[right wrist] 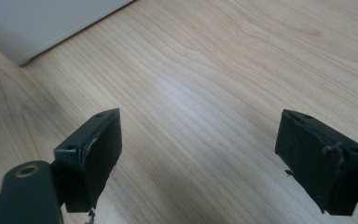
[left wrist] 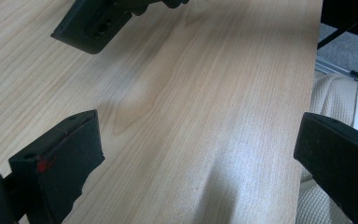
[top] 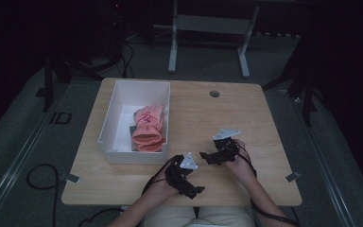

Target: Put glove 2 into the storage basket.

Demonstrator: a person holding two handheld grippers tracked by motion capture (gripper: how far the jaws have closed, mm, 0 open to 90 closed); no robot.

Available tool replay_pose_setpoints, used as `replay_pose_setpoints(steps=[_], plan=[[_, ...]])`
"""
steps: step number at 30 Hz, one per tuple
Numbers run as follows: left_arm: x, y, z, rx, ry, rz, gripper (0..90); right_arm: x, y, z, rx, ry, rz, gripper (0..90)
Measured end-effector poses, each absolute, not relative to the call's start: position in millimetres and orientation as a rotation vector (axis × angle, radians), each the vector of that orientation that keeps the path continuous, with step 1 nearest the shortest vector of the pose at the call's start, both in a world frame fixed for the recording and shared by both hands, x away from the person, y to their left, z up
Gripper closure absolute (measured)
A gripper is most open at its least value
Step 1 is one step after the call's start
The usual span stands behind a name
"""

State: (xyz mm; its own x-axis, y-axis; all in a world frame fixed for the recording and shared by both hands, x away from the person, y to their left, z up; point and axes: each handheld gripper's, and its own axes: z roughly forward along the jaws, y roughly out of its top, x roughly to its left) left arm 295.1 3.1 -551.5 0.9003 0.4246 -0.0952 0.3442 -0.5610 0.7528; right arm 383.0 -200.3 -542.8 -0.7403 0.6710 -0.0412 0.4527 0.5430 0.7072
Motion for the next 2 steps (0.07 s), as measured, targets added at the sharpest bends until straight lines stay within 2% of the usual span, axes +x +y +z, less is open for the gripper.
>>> replay_pose_setpoints(steps=[2], plan=[[295.3,3.3,-551.8,2.215,0.551,0.122,0.8,383.1,-201.2,-543.8,0.929,2.473,1.005,14.4]])
